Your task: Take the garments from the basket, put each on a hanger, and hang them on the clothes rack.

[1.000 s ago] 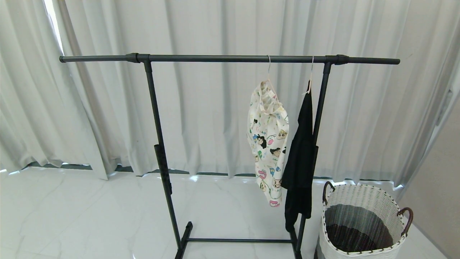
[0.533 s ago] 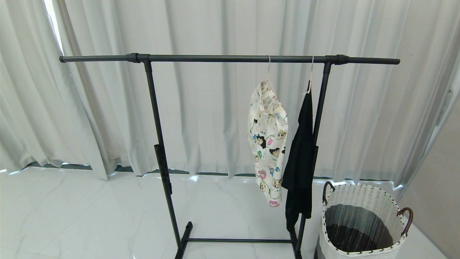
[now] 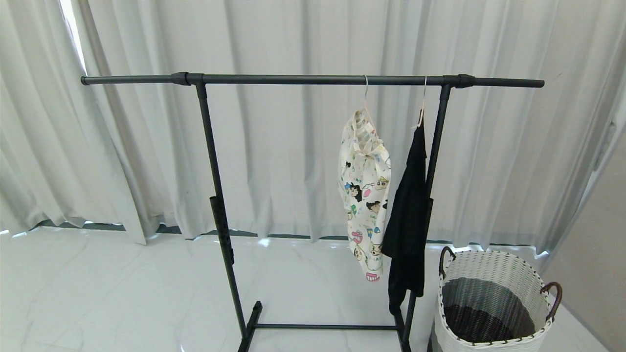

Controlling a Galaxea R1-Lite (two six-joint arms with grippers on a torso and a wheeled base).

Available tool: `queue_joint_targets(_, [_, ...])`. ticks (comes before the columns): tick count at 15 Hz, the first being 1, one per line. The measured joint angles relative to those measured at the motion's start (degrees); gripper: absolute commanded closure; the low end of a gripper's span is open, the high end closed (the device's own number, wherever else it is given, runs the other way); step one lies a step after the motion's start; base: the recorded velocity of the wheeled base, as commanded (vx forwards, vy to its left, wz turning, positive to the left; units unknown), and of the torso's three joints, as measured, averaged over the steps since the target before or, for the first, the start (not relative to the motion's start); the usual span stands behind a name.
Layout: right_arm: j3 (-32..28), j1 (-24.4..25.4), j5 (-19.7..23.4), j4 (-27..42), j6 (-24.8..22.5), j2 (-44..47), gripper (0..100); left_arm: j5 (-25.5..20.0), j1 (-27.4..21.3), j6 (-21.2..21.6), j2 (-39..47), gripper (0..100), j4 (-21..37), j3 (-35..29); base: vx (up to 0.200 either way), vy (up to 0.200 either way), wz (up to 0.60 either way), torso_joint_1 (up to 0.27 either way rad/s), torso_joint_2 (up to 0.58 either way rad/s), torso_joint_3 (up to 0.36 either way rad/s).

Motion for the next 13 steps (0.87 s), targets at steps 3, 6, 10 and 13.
queue_joint_targets(3, [0.00, 0.00, -0.02, 0.00, 0.00, 0.00, 0, 0.02, 0.00, 0.00, 0.00, 0, 0.00, 0.00, 0.000, 0.000, 0.00, 0.000, 0.00, 0.000])
queue_joint_targets(6, [0.00, -0.02, -0.05, 0.00, 0.00, 0.00, 0, 0.02, 0.00, 0.00, 0.00, 0, 0.00, 0.00, 0.000, 0.000, 0.00, 0.000, 0.00, 0.000])
queue_joint_targets(10, [0.00, -0.02, -0.07, 0.05, -0.90, 0.00, 0, 0.02, 0.00, -0.01, 0.00, 0, 0.02, 0.00, 0.000, 0.000, 0.00, 0.000, 0.00, 0.000])
queue_joint_targets(13, [0.00, -0.02, -0.09, 0.05, -1.34, 0.00, 0, 0.02, -0.06, -0.01, 0.00, 0, 0.00, 0.00, 0.000, 0.000, 0.00, 0.000, 0.00, 0.000])
